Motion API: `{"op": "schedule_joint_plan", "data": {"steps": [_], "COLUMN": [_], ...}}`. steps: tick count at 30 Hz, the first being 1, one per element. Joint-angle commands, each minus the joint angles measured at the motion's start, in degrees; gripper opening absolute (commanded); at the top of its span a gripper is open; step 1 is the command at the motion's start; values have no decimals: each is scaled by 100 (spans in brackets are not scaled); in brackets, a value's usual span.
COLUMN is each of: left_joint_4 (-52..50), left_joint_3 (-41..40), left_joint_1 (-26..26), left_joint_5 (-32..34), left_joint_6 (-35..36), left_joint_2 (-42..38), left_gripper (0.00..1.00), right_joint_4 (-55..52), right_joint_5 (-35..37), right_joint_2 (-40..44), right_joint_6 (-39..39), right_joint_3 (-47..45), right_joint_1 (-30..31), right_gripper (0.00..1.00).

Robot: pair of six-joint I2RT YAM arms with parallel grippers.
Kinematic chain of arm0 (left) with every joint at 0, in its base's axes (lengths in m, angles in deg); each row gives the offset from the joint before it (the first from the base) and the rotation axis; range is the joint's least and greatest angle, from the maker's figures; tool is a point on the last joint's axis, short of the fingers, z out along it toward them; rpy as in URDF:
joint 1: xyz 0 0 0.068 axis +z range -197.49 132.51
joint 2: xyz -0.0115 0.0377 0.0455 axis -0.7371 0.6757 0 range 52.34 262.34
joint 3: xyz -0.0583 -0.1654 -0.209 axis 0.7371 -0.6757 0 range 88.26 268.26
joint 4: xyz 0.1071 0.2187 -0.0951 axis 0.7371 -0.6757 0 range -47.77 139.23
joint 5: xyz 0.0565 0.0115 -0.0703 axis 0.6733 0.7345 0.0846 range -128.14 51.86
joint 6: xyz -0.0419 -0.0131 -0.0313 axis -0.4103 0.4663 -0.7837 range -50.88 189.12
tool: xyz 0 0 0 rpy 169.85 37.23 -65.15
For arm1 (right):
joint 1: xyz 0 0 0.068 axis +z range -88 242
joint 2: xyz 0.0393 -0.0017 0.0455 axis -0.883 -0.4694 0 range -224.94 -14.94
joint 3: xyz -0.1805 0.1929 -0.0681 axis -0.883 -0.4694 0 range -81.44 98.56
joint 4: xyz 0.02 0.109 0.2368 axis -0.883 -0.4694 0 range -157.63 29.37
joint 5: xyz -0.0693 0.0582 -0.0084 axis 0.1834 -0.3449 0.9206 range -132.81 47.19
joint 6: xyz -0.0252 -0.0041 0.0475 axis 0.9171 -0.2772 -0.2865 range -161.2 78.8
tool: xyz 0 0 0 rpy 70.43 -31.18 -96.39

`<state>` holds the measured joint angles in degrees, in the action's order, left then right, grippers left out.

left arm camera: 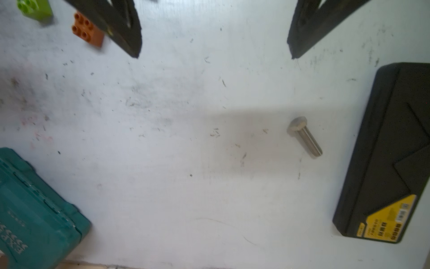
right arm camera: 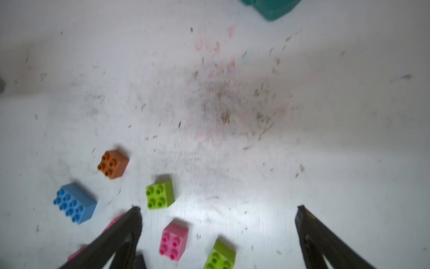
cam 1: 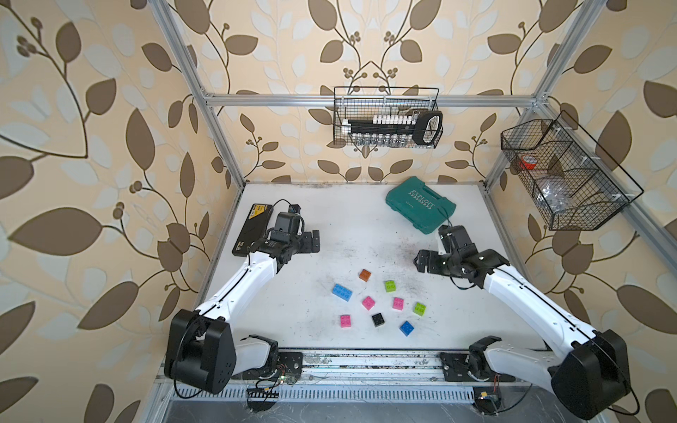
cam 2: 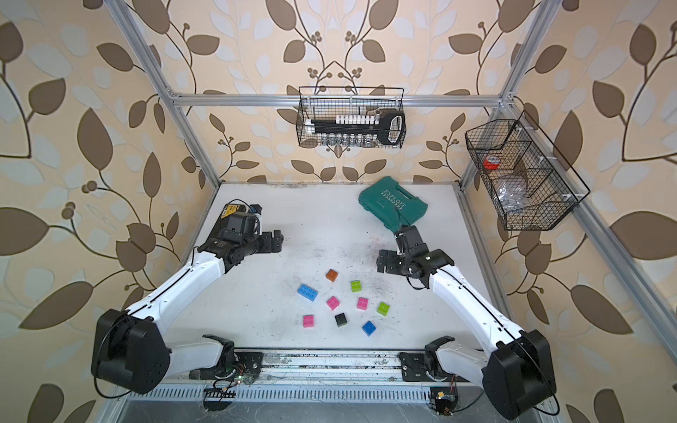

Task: Assemble the number 4 with lego
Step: Move the lego brick at the center of the board.

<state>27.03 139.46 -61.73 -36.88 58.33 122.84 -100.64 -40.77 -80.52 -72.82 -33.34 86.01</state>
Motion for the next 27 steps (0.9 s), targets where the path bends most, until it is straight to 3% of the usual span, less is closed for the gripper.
{"op": "schedule_joint_plan", "data": {"steps": [1,4,8,19,27], "left_joint_4": [-443,-301,-220,-30,-35], "left_joint_3": [-328,-635,-690,-674,-689], "left_joint_1": [-62,-61,-66,-70,-70], "left_joint_5": [-306,-498,-771,-1011,-894], "left_joint_6": [-382,-472,-485,-476,-442], "left_joint_2": [-570,-903,-1029,-836,-920], "left_gripper": [99,99,99,99,99], "right_joint_4": [-816,-889,-759,-326,-219], "right_joint_5": [-108,24,101,-174,-411], "right_joint_2": [109,80,109,-482,-826], "right_joint_6": [-1188,-1643,-1969,-2138,-2165], "right_joint_3": [-282,-545,-861,-1013,-1001], "right_joint_1": [537,739,801,816,815], "right_gripper": [98,97,85,66,61]}}
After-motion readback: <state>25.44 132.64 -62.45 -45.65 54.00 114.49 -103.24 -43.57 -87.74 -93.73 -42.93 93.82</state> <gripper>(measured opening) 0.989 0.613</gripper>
